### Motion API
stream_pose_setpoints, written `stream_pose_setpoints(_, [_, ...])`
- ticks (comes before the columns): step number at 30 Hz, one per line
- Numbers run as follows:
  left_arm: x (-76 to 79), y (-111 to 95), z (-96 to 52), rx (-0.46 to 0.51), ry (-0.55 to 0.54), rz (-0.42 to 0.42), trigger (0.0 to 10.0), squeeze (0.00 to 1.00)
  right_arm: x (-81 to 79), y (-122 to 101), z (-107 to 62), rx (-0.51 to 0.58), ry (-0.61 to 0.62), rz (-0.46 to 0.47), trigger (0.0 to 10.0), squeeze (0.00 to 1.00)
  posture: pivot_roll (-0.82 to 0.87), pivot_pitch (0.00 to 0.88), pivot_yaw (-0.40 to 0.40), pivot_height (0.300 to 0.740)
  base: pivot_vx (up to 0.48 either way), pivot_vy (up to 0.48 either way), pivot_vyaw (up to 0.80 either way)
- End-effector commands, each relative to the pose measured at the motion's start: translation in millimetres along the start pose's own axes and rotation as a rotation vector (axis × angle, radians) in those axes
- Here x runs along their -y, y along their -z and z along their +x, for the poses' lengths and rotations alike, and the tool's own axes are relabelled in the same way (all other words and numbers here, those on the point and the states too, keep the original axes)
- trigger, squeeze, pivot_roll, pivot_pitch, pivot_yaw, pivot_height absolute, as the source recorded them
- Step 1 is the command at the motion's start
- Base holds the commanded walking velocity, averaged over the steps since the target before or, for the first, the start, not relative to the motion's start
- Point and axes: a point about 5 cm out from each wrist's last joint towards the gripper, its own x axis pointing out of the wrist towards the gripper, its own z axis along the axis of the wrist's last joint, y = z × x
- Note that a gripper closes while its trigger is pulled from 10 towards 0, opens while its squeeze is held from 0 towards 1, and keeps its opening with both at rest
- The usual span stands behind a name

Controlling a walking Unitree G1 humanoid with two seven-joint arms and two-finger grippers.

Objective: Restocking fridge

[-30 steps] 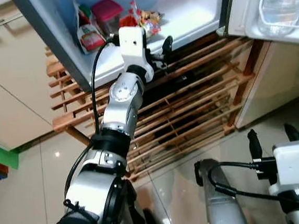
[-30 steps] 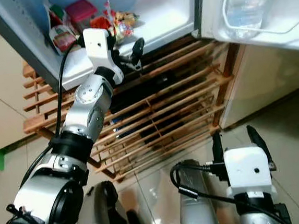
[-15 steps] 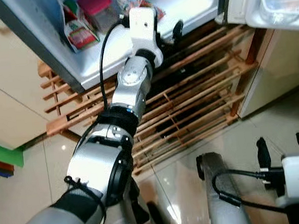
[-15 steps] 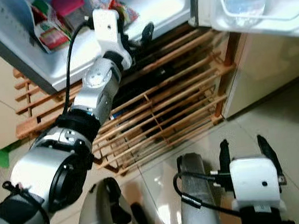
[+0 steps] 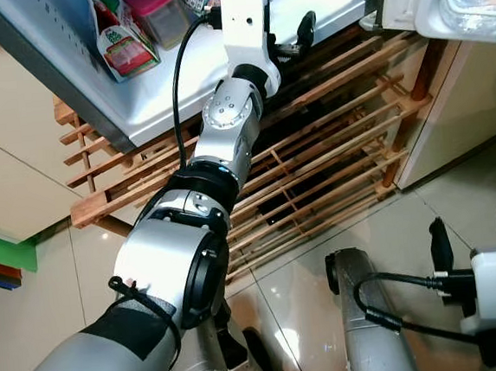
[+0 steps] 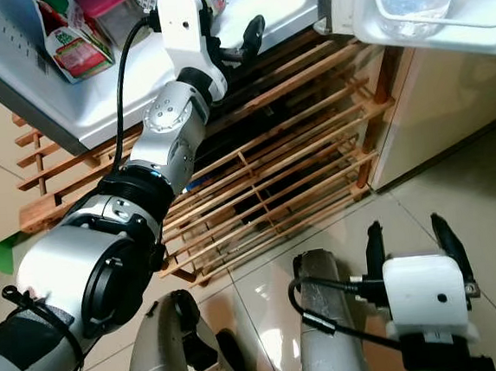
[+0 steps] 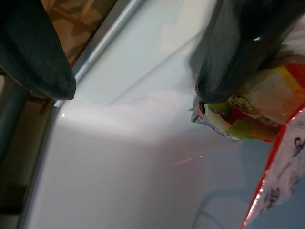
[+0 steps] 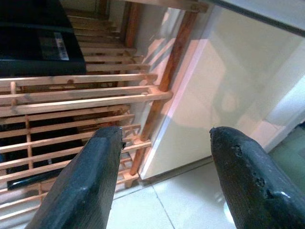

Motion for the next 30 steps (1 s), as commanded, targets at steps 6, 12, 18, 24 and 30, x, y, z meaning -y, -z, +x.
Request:
stream_pose_setpoints(6, [-29.7,14,-29.6,0.019,0.021,-0.009,10.0,0.00,-6.2,3,17.6,0.034,-0.029,0.026,10.0,0.00,-0.36,0.106,0.211,0.583,0.000,0.000,0.00])
stream_pose_setpoints(12, [-42.9,3,-35.8,0.056,0.015,0.018,10.0,0.00,-10.1,5,29.2,0.057,-0.052,0.033,10.0,0.00,-0.32,0.058,0.184,0.583,0.000,0.000,0.00])
stream_pose_setpoints(18, [-41.5,-15,-41.1,0.125,0.021,0.017,10.0,0.00,-16.1,3,48.6,0.115,-0.088,0.036,10.0,0.00,-0.28,0.007,0.165,0.583,0.000,0.000,0.00])
stream_pose_setpoints(24, [-9.5,-6,-53.6,0.114,0.074,-0.062,10.0,0.00,-15.5,3,60.8,0.141,-0.088,0.030,10.0,0.00,-0.27,0.000,0.154,0.583,0.000,0.000,0.00])
stream_pose_setpoints(30, [-8.6,14,-85.7,0.023,0.027,-0.080,10.0,0.00,-11.2,3,66.0,0.162,-0.081,0.025,10.0,0.00,-0.27,0.000,0.147,0.583,0.000,0.000,0.00])
